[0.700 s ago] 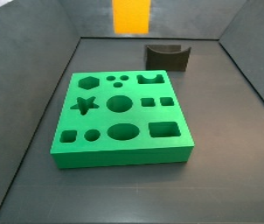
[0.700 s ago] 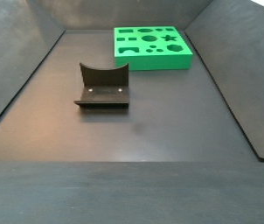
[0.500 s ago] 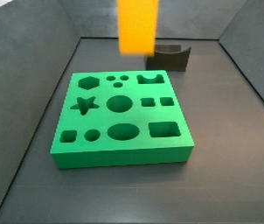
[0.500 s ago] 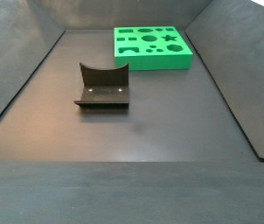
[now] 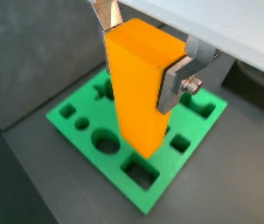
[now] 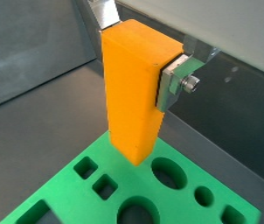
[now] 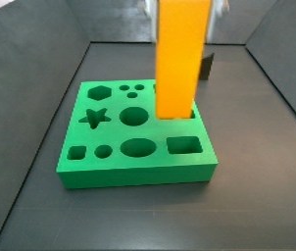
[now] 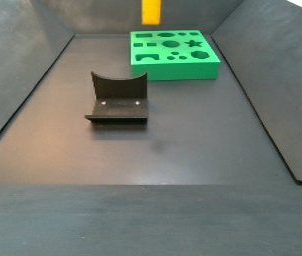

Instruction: Insert the rectangle object.

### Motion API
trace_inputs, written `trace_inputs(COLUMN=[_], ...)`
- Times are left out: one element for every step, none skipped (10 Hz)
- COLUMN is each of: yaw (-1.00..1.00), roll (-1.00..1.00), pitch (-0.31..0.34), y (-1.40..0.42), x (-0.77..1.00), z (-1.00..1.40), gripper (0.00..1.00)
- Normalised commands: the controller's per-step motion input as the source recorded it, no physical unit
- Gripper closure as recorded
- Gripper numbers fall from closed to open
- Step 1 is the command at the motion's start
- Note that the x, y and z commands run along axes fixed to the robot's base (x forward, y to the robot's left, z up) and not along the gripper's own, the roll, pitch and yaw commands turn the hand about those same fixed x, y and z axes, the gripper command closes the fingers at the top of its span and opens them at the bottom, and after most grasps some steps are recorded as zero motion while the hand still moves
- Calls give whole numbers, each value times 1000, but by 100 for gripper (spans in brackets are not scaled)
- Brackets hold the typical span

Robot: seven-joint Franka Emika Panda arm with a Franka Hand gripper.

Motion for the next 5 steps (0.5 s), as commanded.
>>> trace_inputs(yaw=[151, 289, 320, 40, 0], roll=[93, 163, 194, 51, 19], pitch=[0, 0, 7, 0, 0], y=[-374, -409, -400, -109, 0], x=[654, 474, 283, 0, 0], z=[-791, -643, -466, -243, -71], gripper=[100, 100, 100, 100, 100])
